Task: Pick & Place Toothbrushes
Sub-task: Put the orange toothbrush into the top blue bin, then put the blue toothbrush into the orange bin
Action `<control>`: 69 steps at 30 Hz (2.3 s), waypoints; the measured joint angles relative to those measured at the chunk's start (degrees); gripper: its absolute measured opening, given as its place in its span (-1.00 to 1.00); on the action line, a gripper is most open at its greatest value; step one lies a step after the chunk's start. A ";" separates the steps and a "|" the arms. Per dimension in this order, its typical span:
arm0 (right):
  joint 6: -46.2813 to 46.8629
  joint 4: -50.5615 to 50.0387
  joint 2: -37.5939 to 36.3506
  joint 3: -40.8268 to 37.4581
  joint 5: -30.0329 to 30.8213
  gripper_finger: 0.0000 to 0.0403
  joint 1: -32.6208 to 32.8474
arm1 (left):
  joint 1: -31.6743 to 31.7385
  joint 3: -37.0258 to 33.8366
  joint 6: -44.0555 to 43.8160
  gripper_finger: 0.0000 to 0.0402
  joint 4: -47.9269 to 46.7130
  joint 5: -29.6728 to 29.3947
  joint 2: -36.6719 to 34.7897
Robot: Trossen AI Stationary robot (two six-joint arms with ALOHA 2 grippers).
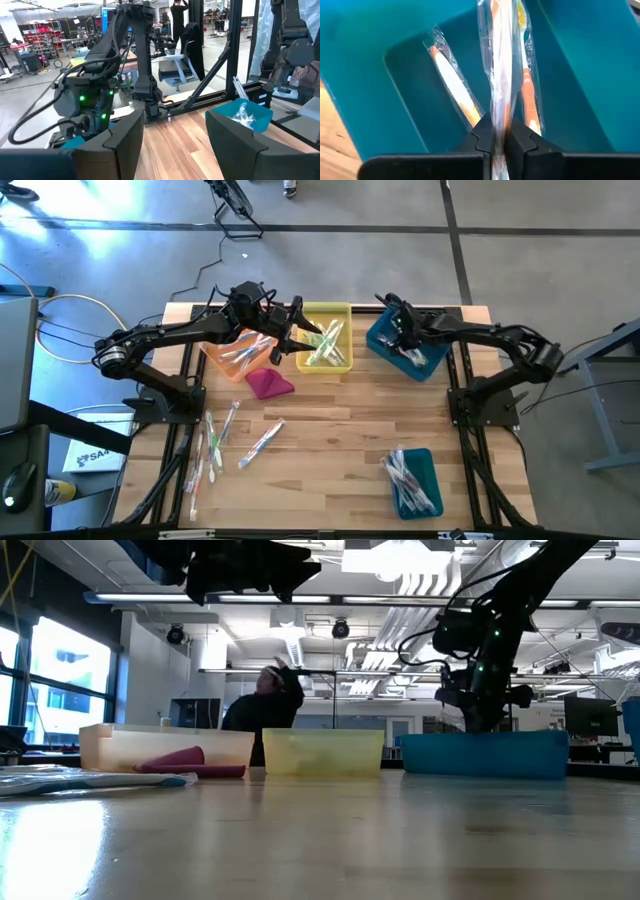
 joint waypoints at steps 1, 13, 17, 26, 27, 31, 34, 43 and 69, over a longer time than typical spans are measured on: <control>0.00 0.02 0.26 0.00 -0.04 -0.94 0.00 | 0.00 0.00 0.00 0.04 0.00 0.00 0.00; -0.45 0.35 0.40 0.00 0.33 -0.48 0.00 | 0.00 0.00 0.00 0.04 -0.15 0.07 0.00; -0.50 1.17 0.18 0.00 0.27 -0.39 0.00 | 0.00 0.00 -0.02 0.04 -0.17 0.16 0.00; -3.95 5.53 -7.46 -0.01 -3.40 -0.59 0.57 | 0.00 0.00 -0.02 0.04 -2.11 0.07 0.00; -4.57 7.00 -8.68 -0.02 -4.42 -0.62 1.05 | 0.00 0.00 -0.02 0.04 -2.14 0.00 0.00; -7.84 13.85 -13.21 -0.02 -9.94 -0.72 3.75 | -0.02 0.00 -0.02 0.04 -2.22 -1.23 0.00; -10.16 19.23 -15.61 -0.02 -12.25 -0.77 6.29 | -0.02 0.00 1.70 0.04 -2.96 -1.99 0.00; -11.02 24.11 -17.39 -0.01 -13.25 -0.92 12.77 | -0.04 0.00 9.97 0.04 -9.42 -13.21 0.00; -12.61 30.33 -17.37 -0.67 -10.33 -0.99 24.02 | -6.91 -1.17 20.61 -0.94 -27.33 -28.72 -11.60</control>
